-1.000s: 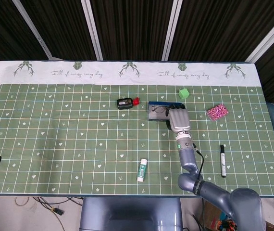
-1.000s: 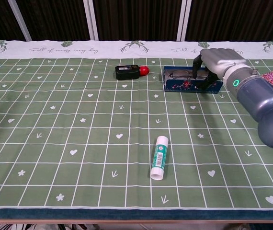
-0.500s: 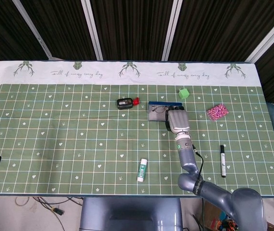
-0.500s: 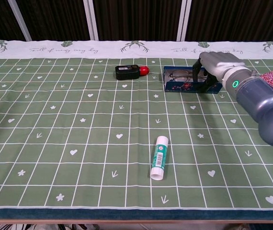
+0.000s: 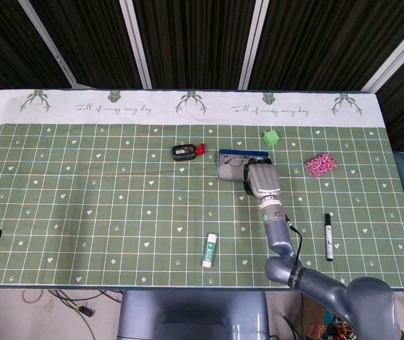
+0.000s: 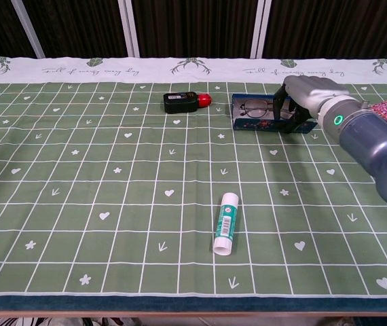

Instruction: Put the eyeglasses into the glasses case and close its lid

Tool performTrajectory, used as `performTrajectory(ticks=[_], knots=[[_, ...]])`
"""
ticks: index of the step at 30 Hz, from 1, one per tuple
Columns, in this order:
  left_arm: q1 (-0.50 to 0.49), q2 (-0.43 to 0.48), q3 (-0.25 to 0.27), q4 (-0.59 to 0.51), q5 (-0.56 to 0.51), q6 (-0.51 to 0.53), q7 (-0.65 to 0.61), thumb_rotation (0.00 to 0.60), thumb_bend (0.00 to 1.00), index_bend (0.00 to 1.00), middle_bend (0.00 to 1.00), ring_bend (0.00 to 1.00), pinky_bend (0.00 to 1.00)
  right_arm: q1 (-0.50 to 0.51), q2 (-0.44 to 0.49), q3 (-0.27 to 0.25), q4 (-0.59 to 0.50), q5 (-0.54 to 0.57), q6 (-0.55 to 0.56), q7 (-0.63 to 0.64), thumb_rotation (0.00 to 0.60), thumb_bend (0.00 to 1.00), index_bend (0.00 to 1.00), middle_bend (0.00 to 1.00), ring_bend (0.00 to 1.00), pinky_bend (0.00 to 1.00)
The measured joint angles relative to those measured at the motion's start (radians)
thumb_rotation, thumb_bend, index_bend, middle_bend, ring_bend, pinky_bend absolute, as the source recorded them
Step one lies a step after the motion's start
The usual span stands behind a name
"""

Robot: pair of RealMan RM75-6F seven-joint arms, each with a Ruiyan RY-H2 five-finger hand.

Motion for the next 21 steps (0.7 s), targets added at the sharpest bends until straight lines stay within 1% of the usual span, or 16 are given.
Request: performTrajectory(ticks=[2,8,15,18,21], knots=[[0.0,0.0,0.0,0.0,0.001,0.0,0.001,0.6,0.27,0.18,0.0,0.0,0.0,-0.013,0.018,-0.01,-0.036,-0.007,0.007,-0.002,0.6,0.56,0.67,0.33,0.35,0.23],[0.001,0.0,0.002,-0.003,0.003,0.002,0.003,0.6,0.27,0.18,0.0,0.0,0.0,-0.065,0.096,-0.052,-0.191,-0.027,0.042,-0.022,0.6,0.56,0.67,0.33,0.35,0.23],[0.002,-0.001,0.003,-0.005,0.005,0.005,0.005,0.6,0.27,0.18,0.0,0.0,0.0,-0.115,0.195,-0.09,-0.379,-0.017,0.076,-0.08,0.6,0.56,0.67,0.33,0.34,0.23],[0.003,-0.001,0.003,-0.005,0.005,0.005,0.005,0.6,0.27,0.18,0.0,0.0,0.0,-0.122,0.228,-0.098,-0.429,-0.004,0.086,-0.118,0.6,0.56,0.68,0.32,0.34,0.23],[0.003,-0.001,0.002,-0.006,0.005,0.006,0.006,0.6,0.27,0.18,0.0,0.0,0.0,-0.118,0.243,-0.095,-0.453,0.017,0.086,-0.137,0.6,0.56,0.69,0.32,0.34,0.23]])
